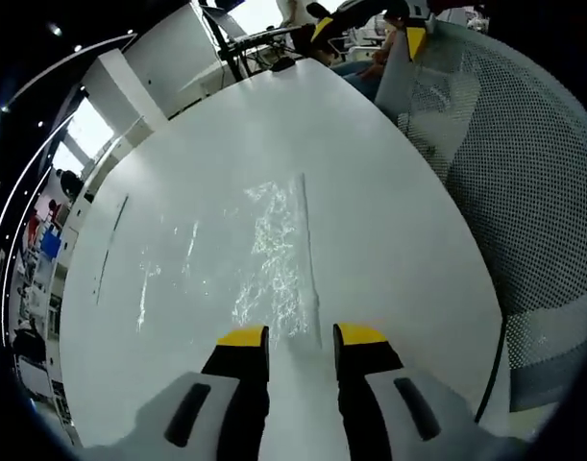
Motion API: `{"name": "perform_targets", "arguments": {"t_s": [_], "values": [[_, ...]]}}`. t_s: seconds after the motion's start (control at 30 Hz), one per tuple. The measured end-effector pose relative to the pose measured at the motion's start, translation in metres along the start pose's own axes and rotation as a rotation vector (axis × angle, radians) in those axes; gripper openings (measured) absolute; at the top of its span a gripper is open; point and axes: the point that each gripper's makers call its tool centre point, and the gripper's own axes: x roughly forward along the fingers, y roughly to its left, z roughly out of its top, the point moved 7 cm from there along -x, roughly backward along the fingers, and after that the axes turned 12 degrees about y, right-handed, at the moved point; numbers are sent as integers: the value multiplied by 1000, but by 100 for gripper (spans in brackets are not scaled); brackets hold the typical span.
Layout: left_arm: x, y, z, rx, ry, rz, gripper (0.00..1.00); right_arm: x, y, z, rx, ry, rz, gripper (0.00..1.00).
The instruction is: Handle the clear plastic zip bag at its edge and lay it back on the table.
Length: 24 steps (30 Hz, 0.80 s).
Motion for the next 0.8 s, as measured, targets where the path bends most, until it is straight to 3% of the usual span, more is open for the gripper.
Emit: {"name": "perform_targets", "arguments": {"t_s": [0.27, 0.47, 0.6, 0.8], "values": [[11, 6, 2, 1, 40, -53, 21, 0, 2, 1, -15, 10, 7, 73], [14, 8, 3, -27, 30, -103, 20, 0, 2, 2, -11, 10, 1, 71], [14, 6, 3, -35, 24, -149, 14, 0, 2, 2, -10, 7, -2, 70], [14, 4, 3, -33, 20, -168, 5, 0, 1, 2, -3, 9, -5, 69]]}}
